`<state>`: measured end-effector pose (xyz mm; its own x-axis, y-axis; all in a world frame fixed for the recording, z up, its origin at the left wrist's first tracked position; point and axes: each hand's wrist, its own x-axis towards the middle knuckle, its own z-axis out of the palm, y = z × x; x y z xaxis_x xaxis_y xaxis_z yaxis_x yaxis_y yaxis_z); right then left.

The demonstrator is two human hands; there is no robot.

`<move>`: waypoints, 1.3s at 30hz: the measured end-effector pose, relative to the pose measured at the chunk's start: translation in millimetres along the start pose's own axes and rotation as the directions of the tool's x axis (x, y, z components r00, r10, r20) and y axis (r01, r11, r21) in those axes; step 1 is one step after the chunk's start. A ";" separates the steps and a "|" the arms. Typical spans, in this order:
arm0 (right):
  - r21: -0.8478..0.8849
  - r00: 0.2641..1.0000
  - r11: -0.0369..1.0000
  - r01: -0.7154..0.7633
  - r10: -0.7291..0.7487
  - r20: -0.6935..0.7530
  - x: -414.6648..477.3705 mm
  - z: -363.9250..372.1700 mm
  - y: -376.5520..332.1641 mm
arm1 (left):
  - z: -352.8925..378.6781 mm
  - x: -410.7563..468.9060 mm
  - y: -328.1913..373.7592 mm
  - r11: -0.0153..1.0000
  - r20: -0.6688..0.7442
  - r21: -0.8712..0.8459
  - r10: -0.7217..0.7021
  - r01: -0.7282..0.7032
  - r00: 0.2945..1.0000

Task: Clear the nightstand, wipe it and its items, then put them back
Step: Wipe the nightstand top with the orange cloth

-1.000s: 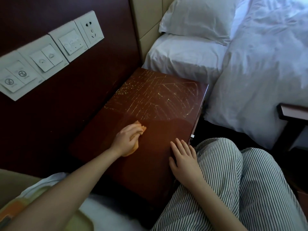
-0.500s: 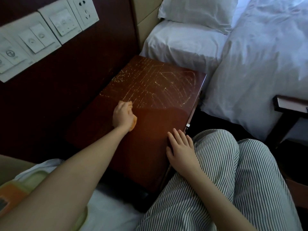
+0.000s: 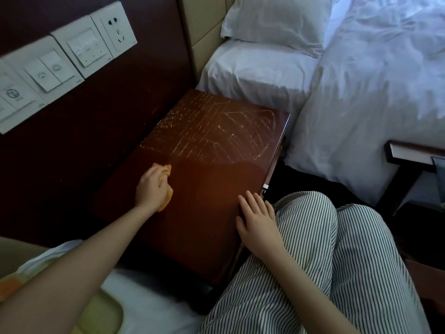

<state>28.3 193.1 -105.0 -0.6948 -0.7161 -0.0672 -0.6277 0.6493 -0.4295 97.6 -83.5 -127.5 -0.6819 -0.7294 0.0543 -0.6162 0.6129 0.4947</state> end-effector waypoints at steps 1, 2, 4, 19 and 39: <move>0.002 1.000 1.000 0.000 0.000 -0.001 -0.2 -0.1 0.0 | 4.8 5.4 8.1 0.997 -0.050 0.000 -0.080 0.080 0.995; 0.009 1.000 1.000 -0.001 0.002 -0.006 -0.5 -0.2 -0.1 | 10.4 8.6 17.8 0.988 -0.099 -0.011 -0.152 0.152 0.983; 0.029 1.000 1.000 -0.007 0.007 -0.020 -1.2 -0.8 -0.7 | 22.3 9.7 37.7 0.972 -0.169 -0.054 -0.234 0.228 0.957; 0.042 0.999 0.999 -0.032 0.033 -0.026 -3.2 -1.8 7.0 | 12.9 -43.5 23.8 0.938 0.117 -0.153 0.329 -0.310 0.937; 0.037 1.000 0.999 -0.027 0.027 0.009 -7.9 -6.1 14.4 | 46.7 -54.6 73.1 0.923 0.135 -0.124 0.380 -0.365 0.915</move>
<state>22.6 209.7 -105.1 -0.7082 -0.7006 -0.0872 -0.5950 0.6588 -0.4603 71.4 15.4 -134.8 -0.9116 -0.3931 0.1204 -0.2705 0.7940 0.5444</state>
